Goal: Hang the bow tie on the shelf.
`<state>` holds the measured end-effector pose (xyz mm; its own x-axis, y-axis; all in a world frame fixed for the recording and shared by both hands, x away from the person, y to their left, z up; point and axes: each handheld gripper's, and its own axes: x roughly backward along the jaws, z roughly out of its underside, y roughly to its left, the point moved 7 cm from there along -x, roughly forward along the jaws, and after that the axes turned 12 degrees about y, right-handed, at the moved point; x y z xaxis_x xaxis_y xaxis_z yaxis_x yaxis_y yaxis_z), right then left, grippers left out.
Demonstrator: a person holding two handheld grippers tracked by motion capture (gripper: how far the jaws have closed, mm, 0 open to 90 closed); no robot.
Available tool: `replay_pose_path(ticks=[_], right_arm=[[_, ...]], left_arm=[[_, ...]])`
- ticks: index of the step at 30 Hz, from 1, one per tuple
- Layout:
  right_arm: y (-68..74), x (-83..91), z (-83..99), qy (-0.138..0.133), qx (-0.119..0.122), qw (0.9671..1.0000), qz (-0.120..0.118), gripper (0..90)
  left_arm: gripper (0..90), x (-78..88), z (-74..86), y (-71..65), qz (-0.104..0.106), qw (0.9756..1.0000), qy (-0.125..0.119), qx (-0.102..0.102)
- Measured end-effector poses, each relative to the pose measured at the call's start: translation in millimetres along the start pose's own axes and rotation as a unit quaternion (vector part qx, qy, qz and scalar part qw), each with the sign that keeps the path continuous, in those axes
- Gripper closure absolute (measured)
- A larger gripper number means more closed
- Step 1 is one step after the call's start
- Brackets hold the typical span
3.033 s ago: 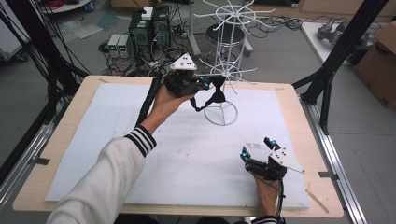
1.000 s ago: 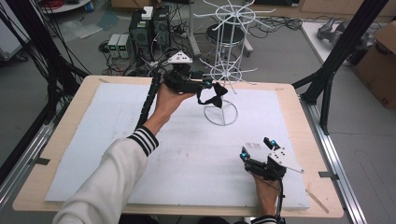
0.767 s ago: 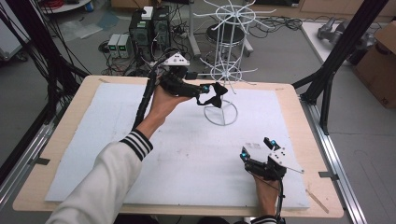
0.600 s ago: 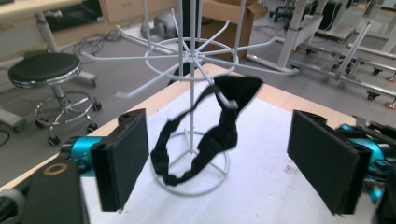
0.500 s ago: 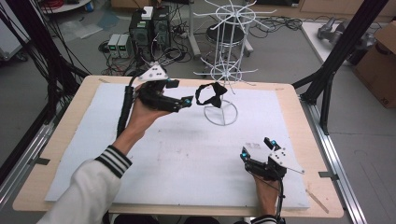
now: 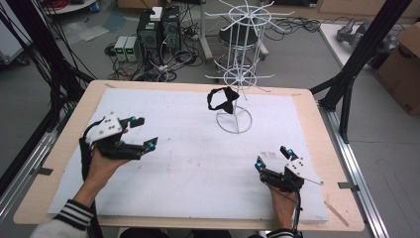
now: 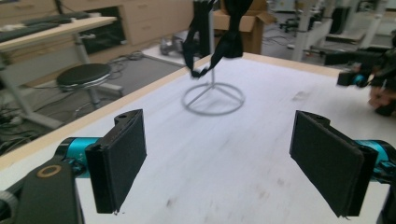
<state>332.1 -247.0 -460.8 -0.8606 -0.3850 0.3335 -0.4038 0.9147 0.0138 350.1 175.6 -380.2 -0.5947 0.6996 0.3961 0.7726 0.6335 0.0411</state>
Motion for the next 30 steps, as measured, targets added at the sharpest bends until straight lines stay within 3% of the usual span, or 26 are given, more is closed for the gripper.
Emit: replay_pose_path(ticks=[2, 5, 10, 18, 22, 30], right_arm=[[-0.2, 0.0, 0.0, -0.001, -0.001, 1.0, 0.001, 7.8], [-0.2, 0.2, 0.0, -0.001, -0.001, 1.0, 0.001, 7.7], [0.3, 0.6, 0.3, -0.001, 0.0, 1.0, 0.002, 7.7], [-0.3, 0.8, 0.0, -0.003, -0.001, 1.0, 0.004, 7.7], [-0.3, 1.0, 0.0, -0.005, -0.002, 1.0, 0.004, 7.7], [-0.9, 1.0, 0.0, -0.005, -0.003, 1.0, 0.004, 7.7]], left_arm=[[19.0, 8.8, 25.0, 5.0, -0.016, 0.9997, -0.014, 0.014], [19.1, 17.4, 49.4, 12.3, -0.038, 0.9983, -0.032, 0.03], [19.2, 21.1, 73.2, 19.6, -0.061, 0.9952, -0.054, 0.055], [19.2, 15.6, 86.0, 22.3, -0.079, 0.9919, -0.068, 0.073], [19.8, 16.0, 89.0, 21.1, -0.091, 0.9901, -0.08, 0.071], [19.0, 19.9, 89.5, 21.4, -0.083, 0.9883, -0.1, 0.08]])
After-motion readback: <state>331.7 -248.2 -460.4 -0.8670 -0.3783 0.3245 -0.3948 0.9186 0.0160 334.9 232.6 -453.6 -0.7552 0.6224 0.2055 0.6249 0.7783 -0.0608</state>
